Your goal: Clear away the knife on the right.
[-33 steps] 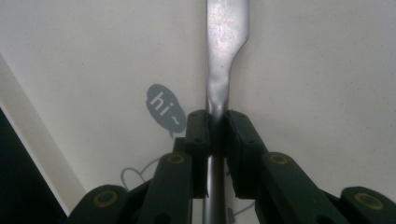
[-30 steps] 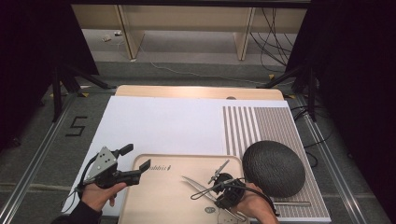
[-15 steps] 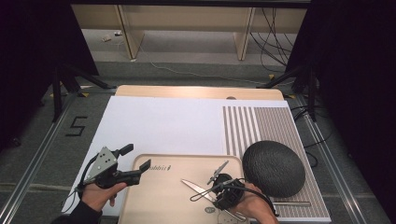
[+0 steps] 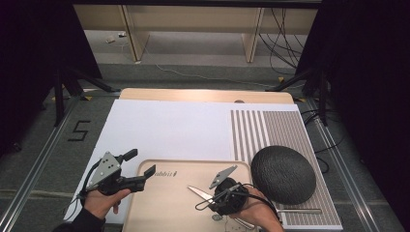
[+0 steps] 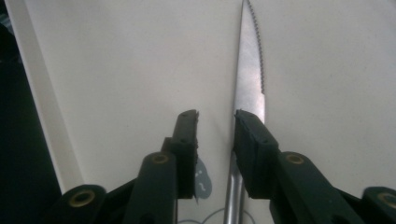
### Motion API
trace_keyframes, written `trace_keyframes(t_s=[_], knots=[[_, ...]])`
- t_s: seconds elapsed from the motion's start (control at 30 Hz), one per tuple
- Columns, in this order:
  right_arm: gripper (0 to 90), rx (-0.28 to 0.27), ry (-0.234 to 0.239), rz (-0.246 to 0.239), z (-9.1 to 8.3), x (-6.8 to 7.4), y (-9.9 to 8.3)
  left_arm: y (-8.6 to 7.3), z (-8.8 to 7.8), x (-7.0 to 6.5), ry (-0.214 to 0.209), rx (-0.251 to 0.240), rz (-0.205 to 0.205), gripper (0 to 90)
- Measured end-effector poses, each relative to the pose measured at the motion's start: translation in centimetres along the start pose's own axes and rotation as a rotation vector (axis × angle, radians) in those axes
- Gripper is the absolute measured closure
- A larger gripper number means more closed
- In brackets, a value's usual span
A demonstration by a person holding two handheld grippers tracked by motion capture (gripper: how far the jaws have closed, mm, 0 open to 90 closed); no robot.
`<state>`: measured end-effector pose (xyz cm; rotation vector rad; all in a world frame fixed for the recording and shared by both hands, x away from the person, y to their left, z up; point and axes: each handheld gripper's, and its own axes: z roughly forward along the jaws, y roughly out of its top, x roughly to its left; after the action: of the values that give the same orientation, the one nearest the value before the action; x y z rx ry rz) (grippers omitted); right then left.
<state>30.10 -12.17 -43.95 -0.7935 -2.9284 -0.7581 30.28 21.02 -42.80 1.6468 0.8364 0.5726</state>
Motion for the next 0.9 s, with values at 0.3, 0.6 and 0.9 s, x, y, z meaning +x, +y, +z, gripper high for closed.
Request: trace_keyframes(t_s=[0.3, 0.6, 0.9], knots=[[85.2, 0.064, -0.042, -0.077, 1.5, 0.7, 0.8, 0.0, 0.0, 0.0, -0.002, 0.001, 0.001, 16.5], [90.0, 0.147, -0.091, -0.131, 2.5, 1.1, 1.0, 0.0, 0.0, 0.0, -0.001, 0.002, 0.001, 16.5], [90.0, 0.168, -0.132, -0.144, 2.6, 0.8, 0.8, 0.0, 0.0, 0.0, 0.000, 0.004, 0.001, 16.5]])
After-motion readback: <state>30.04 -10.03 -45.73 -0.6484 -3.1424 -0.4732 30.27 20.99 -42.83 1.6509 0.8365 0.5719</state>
